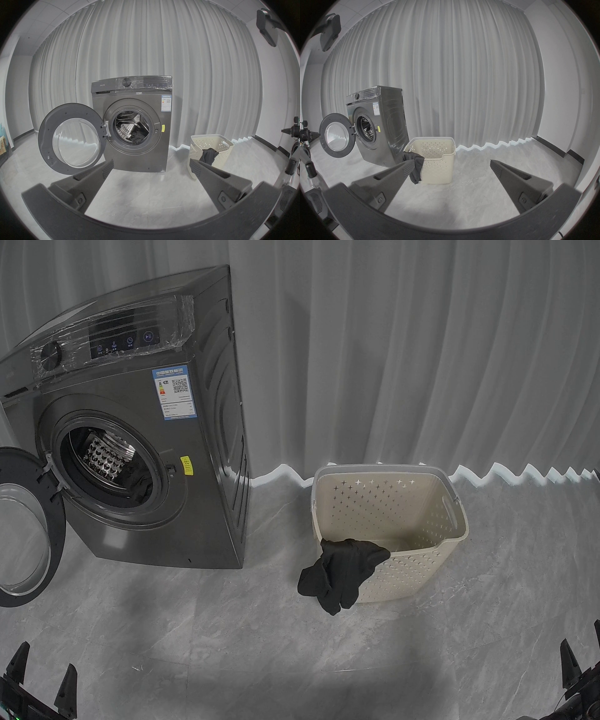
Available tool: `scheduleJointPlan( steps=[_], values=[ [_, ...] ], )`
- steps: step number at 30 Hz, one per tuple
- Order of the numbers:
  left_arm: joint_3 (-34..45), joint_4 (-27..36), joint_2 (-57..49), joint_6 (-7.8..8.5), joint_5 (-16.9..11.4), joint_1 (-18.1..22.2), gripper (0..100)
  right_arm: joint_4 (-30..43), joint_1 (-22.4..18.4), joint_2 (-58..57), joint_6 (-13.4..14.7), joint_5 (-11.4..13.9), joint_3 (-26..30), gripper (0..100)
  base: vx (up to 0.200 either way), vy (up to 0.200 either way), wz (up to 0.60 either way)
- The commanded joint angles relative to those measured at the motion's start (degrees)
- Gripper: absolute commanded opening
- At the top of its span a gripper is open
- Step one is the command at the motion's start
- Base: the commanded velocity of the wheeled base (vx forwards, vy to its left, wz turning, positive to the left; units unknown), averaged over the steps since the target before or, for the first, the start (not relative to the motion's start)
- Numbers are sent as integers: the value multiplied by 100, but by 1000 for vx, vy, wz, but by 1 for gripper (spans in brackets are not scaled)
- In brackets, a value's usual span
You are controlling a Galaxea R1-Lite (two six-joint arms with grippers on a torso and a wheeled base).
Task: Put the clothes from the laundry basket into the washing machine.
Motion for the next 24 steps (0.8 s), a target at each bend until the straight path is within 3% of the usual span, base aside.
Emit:
scheduleJointPlan(
  steps=[1,4,7,8,9,12,18,20,24],
  values=[
    [101,-1,-88,-4,-5,0,100,5,-7,-88,26,0,101,100,0,0,0],
    [101,-1,-88,5,-22,0,100,-162,-7,-88,9,167,57,100,200,0,0],
    [101,-1,-88,5,-31,0,100,-294,2,-88,9,387,-637,100,200,0,0],
    [101,-1,-88,5,-31,0,100,-294,2,-88,9,387,-637,100,200,0,0],
    [101,-1,-88,5,-40,0,100,-13,11,9,9,554,-971,100,200,0,0],
    [101,-1,-88,5,-40,0,100,374,90,835,26,1055,-1138,100,200,0,0],
    [101,-1,-88,5,-40,0,100,137,477,3261,114,2109,-1375,100,33,0,0],
    [101,-1,-88,5,-40,0,100,-206,617,4034,88,2224,-1481,100,0,0,0],
    [101,-1,-88,5,-40,0,100,-1357,1109,5493,176,2189,-1586,100,0,0,0]
  ],
)
